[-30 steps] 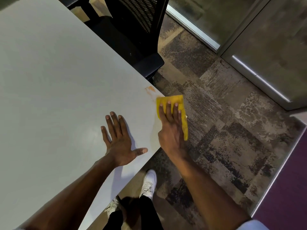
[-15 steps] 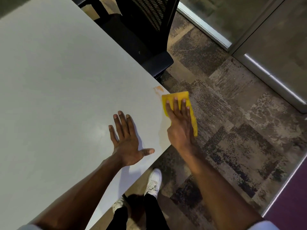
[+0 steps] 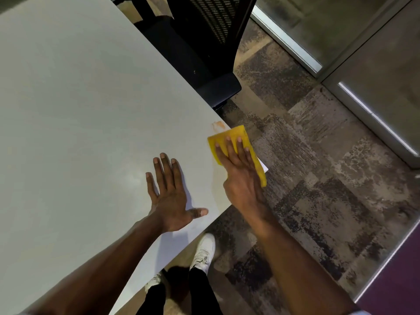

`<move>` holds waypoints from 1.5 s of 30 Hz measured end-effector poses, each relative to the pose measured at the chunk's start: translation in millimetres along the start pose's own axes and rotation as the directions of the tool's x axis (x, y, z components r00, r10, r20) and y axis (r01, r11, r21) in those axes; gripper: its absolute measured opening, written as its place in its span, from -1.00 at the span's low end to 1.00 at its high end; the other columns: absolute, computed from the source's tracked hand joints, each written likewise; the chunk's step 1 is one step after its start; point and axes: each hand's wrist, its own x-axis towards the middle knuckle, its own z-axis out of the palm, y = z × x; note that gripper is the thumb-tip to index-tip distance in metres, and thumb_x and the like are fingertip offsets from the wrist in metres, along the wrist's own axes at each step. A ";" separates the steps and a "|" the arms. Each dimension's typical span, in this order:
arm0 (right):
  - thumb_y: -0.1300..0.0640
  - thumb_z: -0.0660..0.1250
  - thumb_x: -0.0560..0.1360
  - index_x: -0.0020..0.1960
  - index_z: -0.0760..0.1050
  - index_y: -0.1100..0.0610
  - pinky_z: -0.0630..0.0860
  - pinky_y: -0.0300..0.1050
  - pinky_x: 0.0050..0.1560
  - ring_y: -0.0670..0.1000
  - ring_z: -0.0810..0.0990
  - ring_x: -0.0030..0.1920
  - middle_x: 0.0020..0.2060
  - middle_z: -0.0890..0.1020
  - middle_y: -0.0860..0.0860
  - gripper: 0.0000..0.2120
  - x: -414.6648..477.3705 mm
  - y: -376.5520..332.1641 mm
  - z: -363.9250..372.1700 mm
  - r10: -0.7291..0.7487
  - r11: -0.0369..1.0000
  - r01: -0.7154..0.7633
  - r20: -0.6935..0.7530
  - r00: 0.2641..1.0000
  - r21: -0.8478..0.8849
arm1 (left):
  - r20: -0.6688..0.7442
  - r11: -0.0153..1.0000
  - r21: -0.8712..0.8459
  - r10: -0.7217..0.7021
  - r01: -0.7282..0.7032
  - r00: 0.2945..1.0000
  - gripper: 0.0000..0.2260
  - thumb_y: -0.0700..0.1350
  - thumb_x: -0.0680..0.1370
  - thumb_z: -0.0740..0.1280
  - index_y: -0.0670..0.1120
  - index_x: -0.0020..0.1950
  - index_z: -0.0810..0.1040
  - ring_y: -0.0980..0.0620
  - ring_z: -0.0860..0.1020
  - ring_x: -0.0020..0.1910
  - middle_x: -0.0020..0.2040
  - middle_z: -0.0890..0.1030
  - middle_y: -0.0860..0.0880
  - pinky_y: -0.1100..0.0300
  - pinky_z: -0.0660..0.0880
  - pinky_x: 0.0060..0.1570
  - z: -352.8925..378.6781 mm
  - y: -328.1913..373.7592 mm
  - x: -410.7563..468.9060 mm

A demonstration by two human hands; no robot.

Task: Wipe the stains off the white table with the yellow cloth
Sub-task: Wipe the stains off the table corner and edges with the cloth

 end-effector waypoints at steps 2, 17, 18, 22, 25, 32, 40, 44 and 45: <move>0.43 0.20 0.50 0.72 0.00 0.03 -0.14 0.21 0.72 0.22 -0.25 0.71 0.73 -0.08 0.07 -0.13 7.8 -6.5 -1.2 0.024 1.000 -0.024 -0.012 1.000 0.013 | 0.010 1.000 0.000 -0.001 0.001 1.000 0.39 0.74 0.28 0.03 -0.21 0.56 -0.63 -0.32 -0.65 0.55 0.54 -0.69 -0.25 -0.41 -0.45 0.56 -0.1 -0.1 0.2; 0.33 0.20 0.55 0.73 -0.13 -0.01 -0.14 0.19 0.71 0.21 -0.29 0.71 0.73 -0.18 0.07 -0.13 32.9 -16.2 -1.8 0.057 0.995 -0.056 0.008 0.998 -0.082 | -0.011 1.000 -0.014 0.021 -0.021 1.000 0.38 0.73 0.33 0.09 -0.19 0.56 -0.65 -0.29 -0.66 0.55 0.55 -0.69 -0.23 -0.41 -0.47 0.55 0.8 -2.2 -1.0; 0.33 0.20 0.55 0.73 -0.12 0.00 -0.13 0.20 0.71 0.22 -0.29 0.71 0.72 -0.18 0.08 -0.13 34.3 -18.4 -1.9 0.063 0.995 -0.062 0.003 0.998 -0.072 | -0.011 1.000 -0.016 0.021 -0.021 1.000 0.38 0.72 0.34 0.10 -0.19 0.56 -0.64 -0.29 -0.66 0.55 0.55 -0.69 -0.23 -0.42 -0.46 0.55 0.3 -1.7 -0.8; 0.41 0.17 0.48 0.73 -0.09 0.01 -0.10 0.21 0.72 0.22 -0.26 0.71 0.73 -0.13 0.07 -0.09 -15.9 -26.3 13.0 -0.026 0.999 0.026 -0.012 1.000 -0.025 | -0.030 0.999 -0.023 0.023 -0.023 0.999 0.39 0.72 0.34 0.11 -0.20 0.57 -0.62 -0.29 -0.66 0.56 0.56 -0.67 -0.24 -0.43 -0.43 0.57 1.2 -2.1 -1.5; 0.36 0.08 0.46 0.72 -0.05 0.00 -0.01 0.20 0.73 0.19 -0.17 0.72 0.73 -0.05 0.04 -0.13 -48.4 -28.8 21.7 -0.059 0.997 0.059 0.005 0.998 -0.054 | -0.038 0.999 -0.039 0.026 -0.028 0.999 0.40 0.73 0.33 0.13 -0.21 0.59 -0.59 -0.29 -0.64 0.57 0.58 -0.65 -0.24 -0.41 -0.44 0.57 1.5 -2.2 -3.1; 0.37 0.22 0.54 0.73 -0.06 -0.01 -0.09 0.19 0.72 0.21 -0.23 0.72 0.73 -0.10 0.07 -0.13 48.4 -19.5 -3.9 0.007 0.996 -0.007 0.000 1.000 -0.085 | -0.064 1.000 -0.011 0.017 -0.018 0.998 0.39 0.72 0.34 0.12 -0.19 0.61 -0.59 -0.31 -0.61 0.59 0.60 -0.62 -0.25 -0.42 -0.44 0.56 5.3 -3.2 -2.2; 0.47 0.20 0.41 0.72 -0.01 0.02 -0.04 0.22 0.72 0.21 -0.20 0.72 0.73 -0.04 0.08 -0.03 -3.3 -39.8 17.7 -0.086 0.996 0.085 -0.045 0.995 -0.010 | -0.074 0.999 -0.032 0.029 -0.032 0.997 0.37 0.71 0.34 0.10 -0.18 0.57 -0.63 -0.30 -0.61 0.59 0.58 -0.65 -0.24 -0.43 -0.41 0.58 1.5 -1.8 -4.5; 0.46 0.17 0.42 0.72 0.05 0.01 0.00 0.22 0.72 0.20 -0.16 0.72 0.72 0.01 0.05 -0.08 4.4 -38.5 17.8 -0.167 0.985 0.166 -0.009 0.986 -0.039 | -0.088 0.999 -0.034 0.033 -0.036 0.996 0.36 0.71 0.36 0.10 -0.18 0.57 -0.65 -0.29 -0.64 0.58 0.57 -0.66 -0.24 -0.40 -0.46 0.57 2.6 -1.8 -4.7; 0.46 0.17 0.45 0.71 0.06 0.00 -0.02 0.21 0.72 0.21 -0.15 0.72 0.72 0.02 0.06 -0.10 18.8 -36.5 14.6 -0.175 0.983 0.175 -0.009 0.984 -0.051 | -0.090 0.999 -0.037 0.035 -0.039 0.995 0.36 0.71 0.36 0.11 -0.17 0.57 -0.65 -0.28 -0.64 0.57 0.57 -0.66 -0.24 -0.40 -0.46 0.56 3.4 -2.2 -4.3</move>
